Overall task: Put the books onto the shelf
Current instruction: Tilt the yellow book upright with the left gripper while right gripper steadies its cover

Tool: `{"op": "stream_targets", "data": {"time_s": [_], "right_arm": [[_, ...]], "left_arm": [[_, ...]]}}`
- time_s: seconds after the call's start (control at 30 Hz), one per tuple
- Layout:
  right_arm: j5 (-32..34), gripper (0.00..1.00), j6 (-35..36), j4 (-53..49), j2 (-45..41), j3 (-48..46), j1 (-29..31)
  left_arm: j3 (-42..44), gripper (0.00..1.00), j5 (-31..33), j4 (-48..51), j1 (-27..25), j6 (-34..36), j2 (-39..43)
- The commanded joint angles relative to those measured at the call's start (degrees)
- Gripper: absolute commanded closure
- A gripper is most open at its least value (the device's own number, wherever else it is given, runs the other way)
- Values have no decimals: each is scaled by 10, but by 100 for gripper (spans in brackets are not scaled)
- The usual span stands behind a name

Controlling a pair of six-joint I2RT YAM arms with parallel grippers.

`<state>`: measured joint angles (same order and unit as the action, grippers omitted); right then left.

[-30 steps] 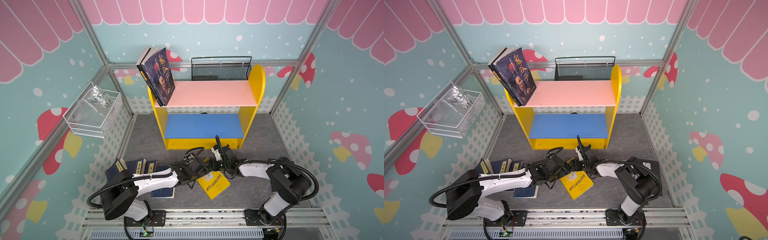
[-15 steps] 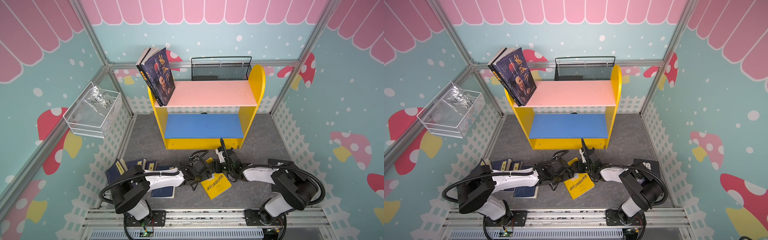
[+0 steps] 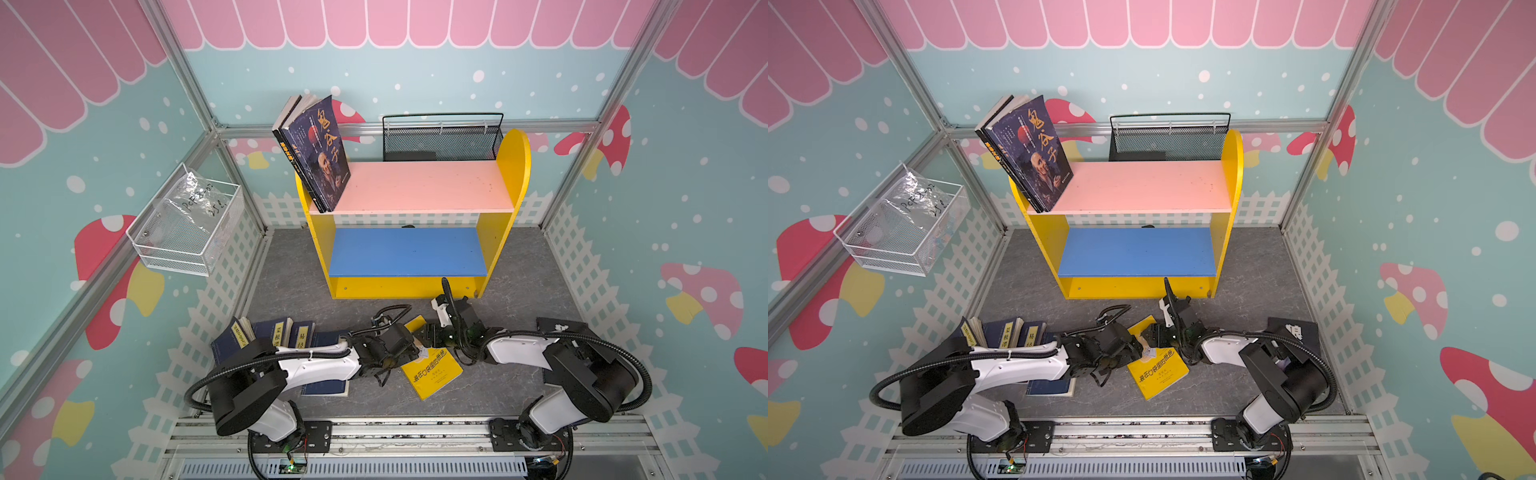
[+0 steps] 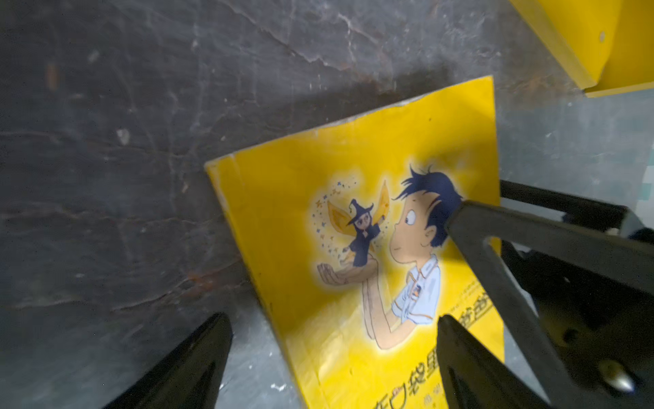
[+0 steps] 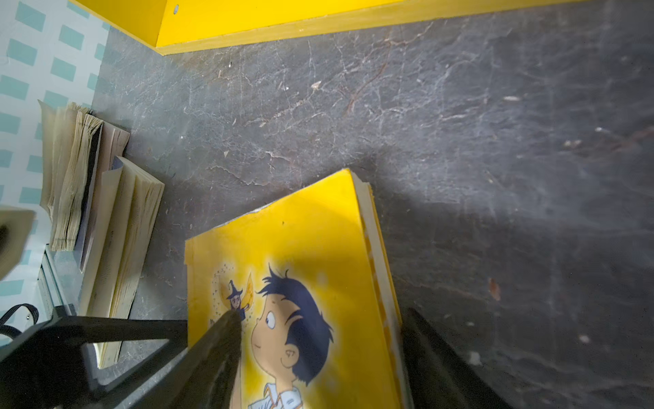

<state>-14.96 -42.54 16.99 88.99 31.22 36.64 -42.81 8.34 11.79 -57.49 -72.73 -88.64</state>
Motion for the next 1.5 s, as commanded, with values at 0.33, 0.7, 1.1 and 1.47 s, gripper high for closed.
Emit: {"op": "stream_targets", "data": {"time_s": [0.33,0.7,1.1,1.47], "right_arm": [[-49,27,-48,-130,21,-64,13],[-26,27,-59,-143,39,-31,14],[-1,27,-52,-174,60,-9,13],[-26,31,-45,-144,84,-24,23]], "left_arm": [[-35,8,-40,-220,48,54,-41],[8,7,-18,-35,82,112,77],[63,7,-6,42,80,78,82],[86,7,-100,-184,62,-2,-9]]}}
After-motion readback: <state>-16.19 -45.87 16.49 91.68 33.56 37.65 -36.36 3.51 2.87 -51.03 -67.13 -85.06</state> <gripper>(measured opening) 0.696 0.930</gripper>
